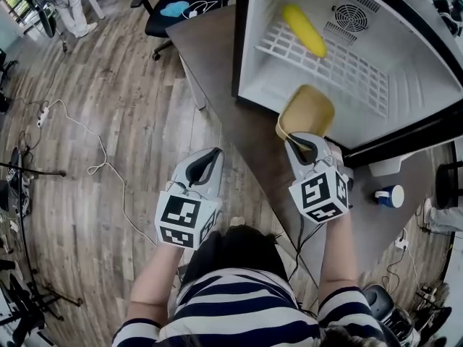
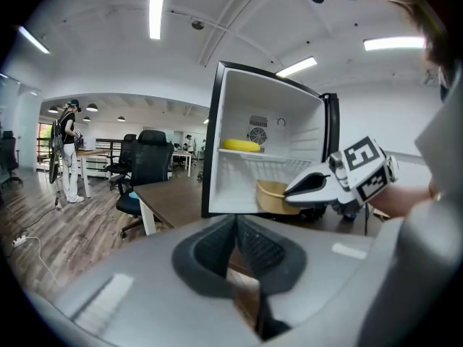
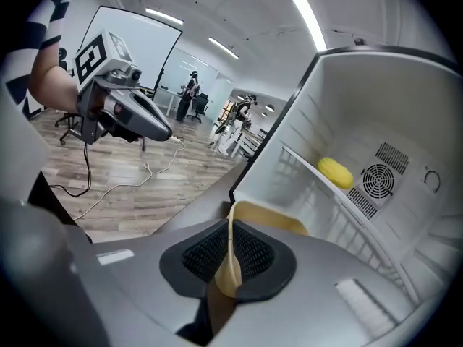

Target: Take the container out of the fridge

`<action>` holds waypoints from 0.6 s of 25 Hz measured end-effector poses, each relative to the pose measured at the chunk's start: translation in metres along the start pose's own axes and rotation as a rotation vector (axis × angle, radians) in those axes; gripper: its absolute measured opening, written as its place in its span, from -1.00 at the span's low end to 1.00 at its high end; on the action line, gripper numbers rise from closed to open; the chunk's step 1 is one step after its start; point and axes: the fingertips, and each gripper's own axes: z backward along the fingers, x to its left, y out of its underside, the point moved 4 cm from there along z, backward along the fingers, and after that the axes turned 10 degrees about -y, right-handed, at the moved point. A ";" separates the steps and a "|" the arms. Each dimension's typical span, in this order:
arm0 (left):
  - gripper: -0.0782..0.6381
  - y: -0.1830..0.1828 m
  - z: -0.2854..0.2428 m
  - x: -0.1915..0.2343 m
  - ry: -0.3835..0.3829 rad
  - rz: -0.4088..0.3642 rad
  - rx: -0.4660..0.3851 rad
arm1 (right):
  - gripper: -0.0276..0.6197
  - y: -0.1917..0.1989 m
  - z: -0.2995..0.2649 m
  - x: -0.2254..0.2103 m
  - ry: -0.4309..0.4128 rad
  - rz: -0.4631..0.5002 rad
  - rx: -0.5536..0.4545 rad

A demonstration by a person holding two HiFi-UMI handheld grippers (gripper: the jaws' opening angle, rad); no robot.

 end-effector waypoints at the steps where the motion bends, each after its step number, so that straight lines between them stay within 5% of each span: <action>1: -0.78 -0.001 0.005 0.000 0.004 -0.001 -0.005 | -0.86 -0.003 0.005 0.006 0.002 0.000 -0.001; 15: -0.78 -0.002 0.067 0.002 0.016 -0.014 -0.040 | -0.86 -0.026 0.057 0.077 0.005 -0.018 -0.007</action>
